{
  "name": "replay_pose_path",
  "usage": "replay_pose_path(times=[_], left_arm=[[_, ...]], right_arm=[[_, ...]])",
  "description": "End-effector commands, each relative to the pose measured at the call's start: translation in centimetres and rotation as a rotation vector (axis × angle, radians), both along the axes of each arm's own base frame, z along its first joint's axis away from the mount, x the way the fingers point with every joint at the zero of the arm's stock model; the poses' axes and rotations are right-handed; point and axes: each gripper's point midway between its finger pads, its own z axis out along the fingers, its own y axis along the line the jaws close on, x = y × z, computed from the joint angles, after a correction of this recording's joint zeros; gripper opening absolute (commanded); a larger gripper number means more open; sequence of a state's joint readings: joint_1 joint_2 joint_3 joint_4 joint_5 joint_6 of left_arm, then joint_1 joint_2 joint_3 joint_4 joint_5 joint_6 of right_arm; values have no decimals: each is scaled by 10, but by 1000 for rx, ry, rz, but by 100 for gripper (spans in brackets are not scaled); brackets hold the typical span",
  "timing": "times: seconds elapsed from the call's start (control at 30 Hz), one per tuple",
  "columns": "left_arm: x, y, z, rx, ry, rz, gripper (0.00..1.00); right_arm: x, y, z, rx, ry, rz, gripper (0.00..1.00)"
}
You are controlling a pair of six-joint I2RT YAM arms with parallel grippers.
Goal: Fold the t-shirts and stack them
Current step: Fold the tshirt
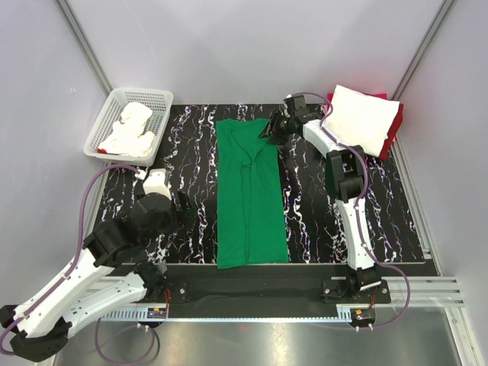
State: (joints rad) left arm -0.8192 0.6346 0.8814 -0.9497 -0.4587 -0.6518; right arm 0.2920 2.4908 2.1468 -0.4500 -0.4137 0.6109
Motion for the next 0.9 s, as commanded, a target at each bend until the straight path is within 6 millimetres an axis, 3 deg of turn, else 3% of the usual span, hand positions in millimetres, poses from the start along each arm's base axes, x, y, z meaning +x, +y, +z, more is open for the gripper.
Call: replay_pose_path(times=[0.0, 0.13, 0.47, 0.63, 0.87], left_arm=[[9, 3, 6, 1, -35, 38, 86], [10, 4, 5, 6, -30, 43, 86], [12, 4, 2, 17, -18, 52, 86], [12, 5, 0, 22, -13, 55, 86], [13, 6, 0, 22, -13, 64, 86]], right_arm=[[1, 7, -13, 15, -11, 19, 54], [0, 9, -26, 17, 5, 27, 53], [-8, 17, -30, 41, 7, 56, 52], [-14, 23, -21, 30, -24, 81, 50], [-18, 13, -1, -20, -107, 58, 49]])
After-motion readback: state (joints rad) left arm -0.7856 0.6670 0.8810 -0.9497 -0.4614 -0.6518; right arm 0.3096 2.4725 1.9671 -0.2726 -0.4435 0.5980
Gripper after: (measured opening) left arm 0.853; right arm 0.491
